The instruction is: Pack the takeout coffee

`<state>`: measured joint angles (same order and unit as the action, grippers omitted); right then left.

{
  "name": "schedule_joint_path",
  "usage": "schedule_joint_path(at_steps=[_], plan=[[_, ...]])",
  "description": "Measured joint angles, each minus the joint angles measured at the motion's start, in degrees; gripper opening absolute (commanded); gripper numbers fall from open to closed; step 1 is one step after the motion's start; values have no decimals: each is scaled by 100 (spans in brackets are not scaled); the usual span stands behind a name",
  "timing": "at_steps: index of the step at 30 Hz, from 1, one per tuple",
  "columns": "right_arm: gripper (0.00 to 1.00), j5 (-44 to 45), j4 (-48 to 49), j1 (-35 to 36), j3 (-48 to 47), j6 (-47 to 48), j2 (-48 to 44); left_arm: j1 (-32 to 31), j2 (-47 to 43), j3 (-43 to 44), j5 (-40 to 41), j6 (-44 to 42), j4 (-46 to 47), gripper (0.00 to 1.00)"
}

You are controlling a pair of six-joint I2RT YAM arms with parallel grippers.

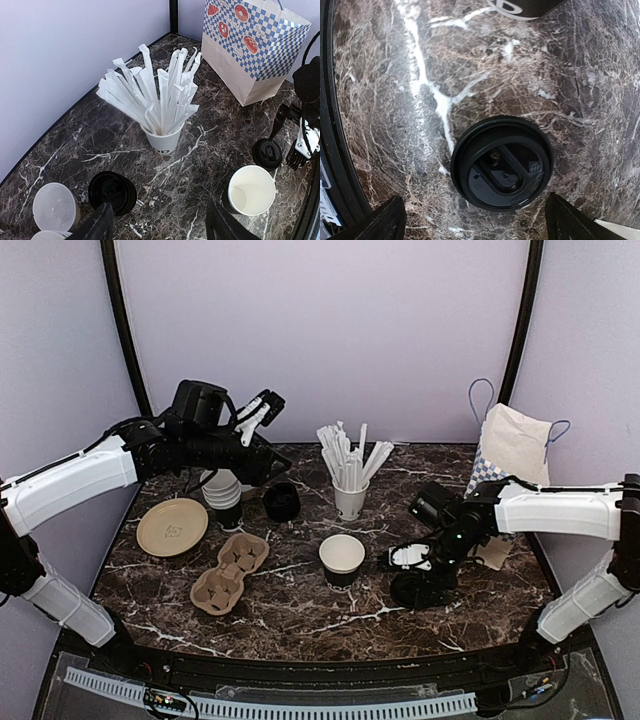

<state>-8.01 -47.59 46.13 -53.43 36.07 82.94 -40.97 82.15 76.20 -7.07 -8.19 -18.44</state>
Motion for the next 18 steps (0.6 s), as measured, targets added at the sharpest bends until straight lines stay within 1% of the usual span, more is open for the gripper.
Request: schedule_joint_path(at_steps=[5,9,18], plan=[[98,-42,354,-4,352,345,-190,0,0,-22,-63,0,83,66],[98,-170,575,-81,363,551,-70,0,-22,-96,-90,2,133,66],[99,-411,708,-428,350,789,208,0,-66,-271,-92,2,216,67]])
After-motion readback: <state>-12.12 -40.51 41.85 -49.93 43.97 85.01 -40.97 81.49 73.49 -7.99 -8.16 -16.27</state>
